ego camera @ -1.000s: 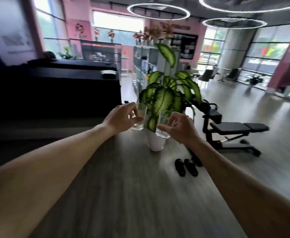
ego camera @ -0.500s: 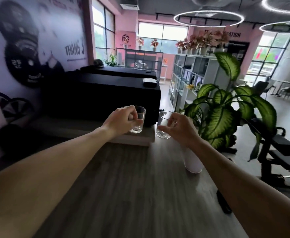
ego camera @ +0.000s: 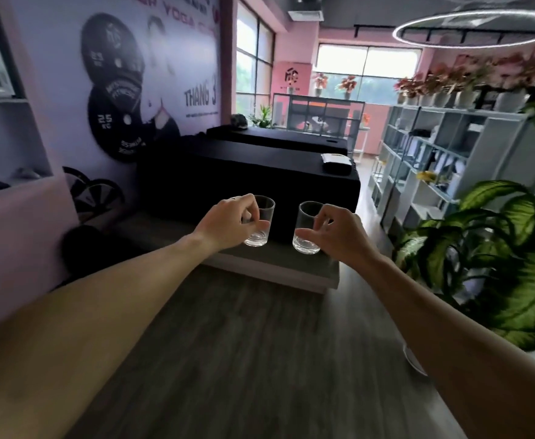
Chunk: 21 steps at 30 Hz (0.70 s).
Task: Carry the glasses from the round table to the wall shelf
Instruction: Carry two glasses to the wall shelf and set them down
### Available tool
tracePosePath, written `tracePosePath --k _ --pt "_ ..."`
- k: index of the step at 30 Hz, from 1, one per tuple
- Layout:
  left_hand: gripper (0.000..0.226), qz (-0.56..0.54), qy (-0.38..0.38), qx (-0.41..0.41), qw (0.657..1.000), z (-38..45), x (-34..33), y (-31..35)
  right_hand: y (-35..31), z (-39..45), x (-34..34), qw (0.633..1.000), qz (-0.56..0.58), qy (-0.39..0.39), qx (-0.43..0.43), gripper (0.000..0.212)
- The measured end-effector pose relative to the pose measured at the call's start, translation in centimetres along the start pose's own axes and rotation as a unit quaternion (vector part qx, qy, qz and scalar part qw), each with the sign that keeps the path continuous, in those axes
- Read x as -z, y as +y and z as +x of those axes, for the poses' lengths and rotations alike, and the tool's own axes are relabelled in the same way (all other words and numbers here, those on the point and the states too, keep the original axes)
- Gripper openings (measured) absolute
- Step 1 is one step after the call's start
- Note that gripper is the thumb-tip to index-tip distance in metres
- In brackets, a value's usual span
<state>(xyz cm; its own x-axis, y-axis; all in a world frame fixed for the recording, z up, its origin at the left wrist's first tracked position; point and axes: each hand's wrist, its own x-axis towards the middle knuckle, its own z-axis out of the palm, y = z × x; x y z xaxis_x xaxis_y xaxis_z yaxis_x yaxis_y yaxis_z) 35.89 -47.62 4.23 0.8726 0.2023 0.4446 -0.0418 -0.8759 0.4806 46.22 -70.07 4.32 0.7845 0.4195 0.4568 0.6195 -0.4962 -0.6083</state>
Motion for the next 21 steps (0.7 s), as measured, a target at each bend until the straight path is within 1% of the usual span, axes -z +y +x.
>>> tracePosePath --k 5,11,15,21 --pt "0.03 0.029 0.024 0.042 0.998 5.9 -0.3 -6.0 1.7 9.4 -5.8 0.998 0.034 -0.052 0.032 0.04" --pt "0.031 0.059 0.064 0.111 0.99 10.9 1.1 -12.3 1.3 19.4 -12.4 0.988 0.055 -0.123 0.071 0.037" --pt "0.031 0.085 0.091 0.159 0.979 11.9 2.9 -16.5 -0.8 24.0 -17.3 0.978 0.078 -0.166 0.1 0.036" --pt "0.032 0.116 0.121 0.227 0.959 11.0 6.6 -23.6 -5.7 28.0 -25.9 0.958 0.11 -0.227 0.14 0.037"
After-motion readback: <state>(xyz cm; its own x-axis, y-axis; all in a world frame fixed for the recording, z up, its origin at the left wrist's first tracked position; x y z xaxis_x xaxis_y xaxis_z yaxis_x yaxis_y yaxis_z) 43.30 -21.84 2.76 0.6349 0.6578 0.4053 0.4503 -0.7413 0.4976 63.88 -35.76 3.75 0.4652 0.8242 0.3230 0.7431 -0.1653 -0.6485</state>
